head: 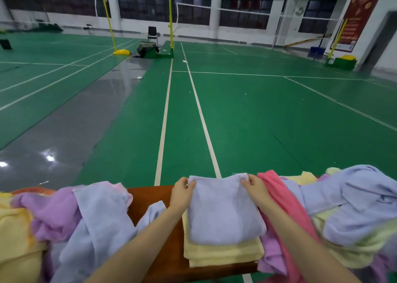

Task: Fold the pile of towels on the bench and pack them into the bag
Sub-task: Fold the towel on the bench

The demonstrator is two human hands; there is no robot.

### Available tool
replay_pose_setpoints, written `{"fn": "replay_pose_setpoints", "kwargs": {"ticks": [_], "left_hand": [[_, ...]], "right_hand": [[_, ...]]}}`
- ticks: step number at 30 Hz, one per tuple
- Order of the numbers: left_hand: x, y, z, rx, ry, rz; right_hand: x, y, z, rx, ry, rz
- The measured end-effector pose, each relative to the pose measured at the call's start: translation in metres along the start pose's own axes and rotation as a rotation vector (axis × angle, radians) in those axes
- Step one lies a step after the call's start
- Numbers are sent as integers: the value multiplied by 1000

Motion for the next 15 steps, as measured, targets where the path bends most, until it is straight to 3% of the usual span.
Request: {"fn": "replay_pose_setpoints", "kwargs": {"ticks": [4, 10, 13, 15], "left_hand": [[6, -17, 21, -57, -98, -43], [5, -19, 31, -20, -257, -128], [12, -12, 11, 171, -482, -131], [23, 4, -16, 453, -610, -135]], "right_hand": [[21, -7, -32, 43, 54, -104], [33, 15, -38, -124, 402, -211], [33, 24, -23, -290, 532, -296], [41, 32, -12, -427, 623, -259]]}}
Point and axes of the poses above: each hand's wrist, its own y-axis away from the middle knuckle, its own x-axis out of the palm, z = x × y, the point moved 8 cm from there along -y, towards the middle knuckle, and after that the axes turned 2 degrees about x, right-handed, at the moved point
